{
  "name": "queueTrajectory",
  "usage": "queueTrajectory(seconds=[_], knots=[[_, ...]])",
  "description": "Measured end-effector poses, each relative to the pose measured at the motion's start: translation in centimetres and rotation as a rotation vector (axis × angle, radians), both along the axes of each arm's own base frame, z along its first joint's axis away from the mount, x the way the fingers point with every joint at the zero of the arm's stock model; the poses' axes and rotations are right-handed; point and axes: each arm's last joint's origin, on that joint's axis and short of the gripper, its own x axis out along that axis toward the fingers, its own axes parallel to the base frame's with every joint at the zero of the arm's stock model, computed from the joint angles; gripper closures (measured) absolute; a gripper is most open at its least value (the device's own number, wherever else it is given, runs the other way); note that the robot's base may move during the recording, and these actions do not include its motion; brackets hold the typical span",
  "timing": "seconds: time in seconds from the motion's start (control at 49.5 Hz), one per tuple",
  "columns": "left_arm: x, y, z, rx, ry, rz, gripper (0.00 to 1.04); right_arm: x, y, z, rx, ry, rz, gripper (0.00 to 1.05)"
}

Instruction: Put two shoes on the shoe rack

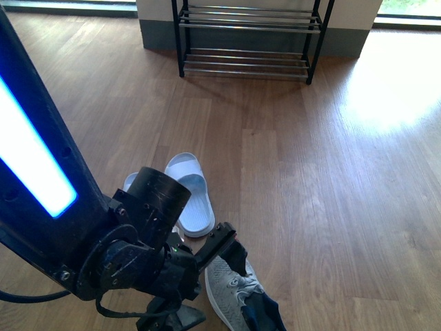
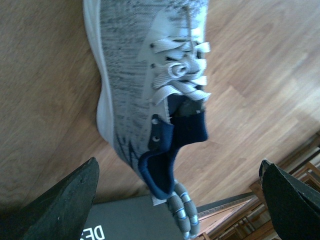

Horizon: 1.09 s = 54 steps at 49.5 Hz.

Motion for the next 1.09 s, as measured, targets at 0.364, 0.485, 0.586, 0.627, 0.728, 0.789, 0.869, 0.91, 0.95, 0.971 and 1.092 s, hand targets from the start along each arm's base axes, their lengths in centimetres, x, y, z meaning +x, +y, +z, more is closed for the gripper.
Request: queueTrajectory(seconds=[0.364,0.485,0.586,0.627,0.728,0.789,0.869,0.91,0.95,0.971,1.092], knots=[[0.3,-0.8,-2.1,0.105,0.139,-0.081,0.09,0.0,0.0,0.0,0.0,0.0,0.0,1.03],[1.0,-1.2,-2.6,0.119,0.127,-0.11,0.09,0.0,0.0,0.0,0.0,0.0,0.0,1.03],[1.4,-1.5,-3.3,0.151,0.149,-0.129,0.09,0.0,0.0,0.0,0.0,0.0,0.0,1.03],[1.4,-1.6,-3.6,0.154,0.152,-0.135,0.09,0.0,0.0,0.0,0.0,0.0,0.0,1.03],[1.4,-1.7,-4.0,0.171,0.173,-0.163,0.09,0.0,0.0,0.0,0.0,0.0,0.0,1.03],[1.4,-1.9,-4.3,0.176,0.172,-0.187,0.09,0.0,0.0,0.0,0.0,0.0,0.0,1.03],[1.6,-2.1,-4.4,0.184,0.172,-0.206,0.09,0.0,0.0,0.0,0.0,0.0,0.0,1.03],[1.7,-2.2,-4.4,0.188,0.173,-0.219,0.09,0.0,0.0,0.0,0.0,0.0,0.0,1.03],[1.8,-2.3,-4.5,0.179,0.169,-0.223,0.09,0.0,0.0,0.0,0.0,0.0,0.0,1.03],[1.9,-2.4,-4.6,0.179,0.167,-0.227,0.09,0.0,0.0,0.0,0.0,0.0,0.0,1.03],[2.1,-2.6,-4.9,0.181,0.168,-0.243,0.09,0.0,0.0,0.0,0.0,0.0,0.0,1.03]])
